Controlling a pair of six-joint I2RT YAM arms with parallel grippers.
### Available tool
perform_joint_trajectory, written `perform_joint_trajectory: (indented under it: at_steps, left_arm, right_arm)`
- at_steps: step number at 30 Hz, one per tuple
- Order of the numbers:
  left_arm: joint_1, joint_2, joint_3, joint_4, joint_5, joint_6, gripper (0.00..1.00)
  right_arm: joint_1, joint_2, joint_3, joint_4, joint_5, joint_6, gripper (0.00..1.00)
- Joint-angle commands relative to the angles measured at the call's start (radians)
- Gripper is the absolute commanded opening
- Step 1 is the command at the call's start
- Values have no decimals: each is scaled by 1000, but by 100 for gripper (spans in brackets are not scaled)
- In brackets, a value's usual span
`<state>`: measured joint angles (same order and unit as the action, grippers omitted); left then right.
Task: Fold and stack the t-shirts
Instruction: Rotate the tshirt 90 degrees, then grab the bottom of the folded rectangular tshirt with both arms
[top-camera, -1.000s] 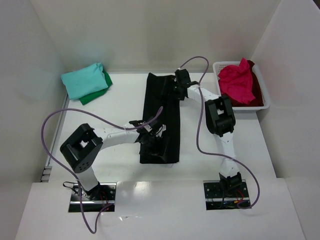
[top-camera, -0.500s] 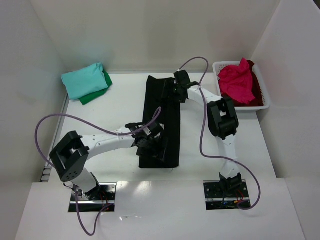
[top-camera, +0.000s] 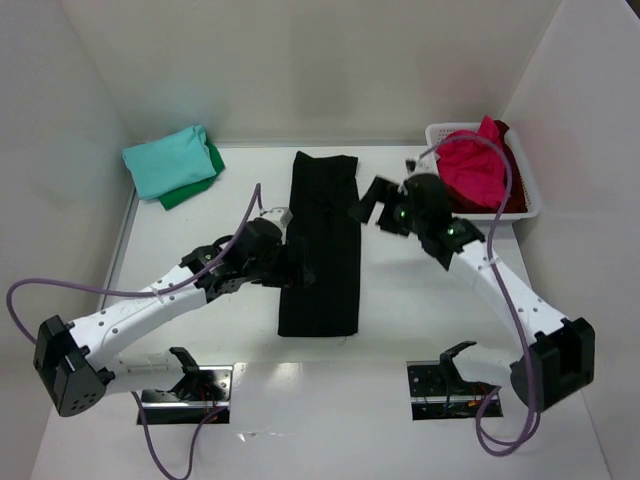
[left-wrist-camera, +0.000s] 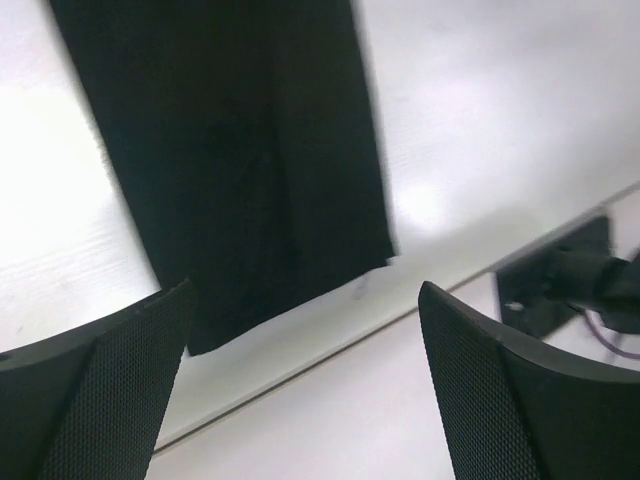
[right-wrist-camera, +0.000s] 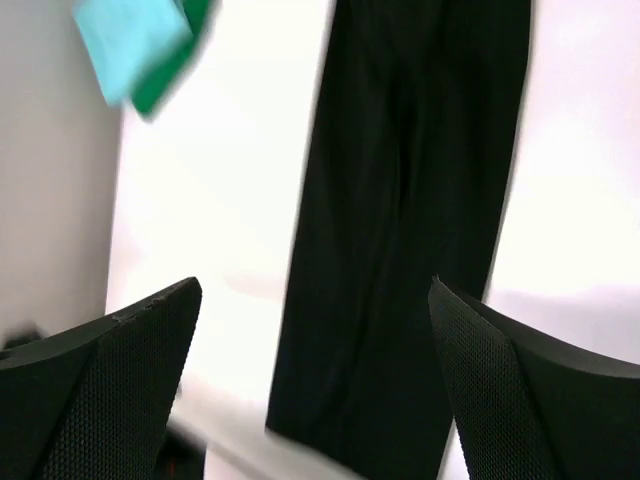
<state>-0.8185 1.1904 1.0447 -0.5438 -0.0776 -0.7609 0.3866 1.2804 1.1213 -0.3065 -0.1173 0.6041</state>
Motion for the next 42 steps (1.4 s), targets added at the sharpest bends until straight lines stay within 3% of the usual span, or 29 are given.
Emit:
perform_joint_trajectory:
  at_steps: [1,5,9,14,23,27,32,42]
  left_arm:
    - [50,-53,-115,22,-30,-37,100]
    - [186,-155,-241,113,80,-61,100]
    - [271,-195,-317,148,195,-57,100]
    - [271,-104,-318,130,254,-11,100]
    - [257,-117,-400,114,352,-2,100]
    - [237,-127,-410,104,369,-72,95]
    - [226,-149,-477,125,360,-121,95]
    - [226,-107,-497,148,360,-130,90]
  right_arm:
    - [79,-65,-230,-23,-12,172,100]
    - [269,-238,-431,-43,65,374,100]
    - [380,-366,-544,-80,105,541,99]
    - [414,-460,-662,-92,94,596,95]
    - [423,-507,-752,-71,44,596,91]
    - [423,-517,-779,-19,7,596,91]
    - [443,-452,-779,14,13,596,91]
    - [465,-337,-735,15,62,596,81]
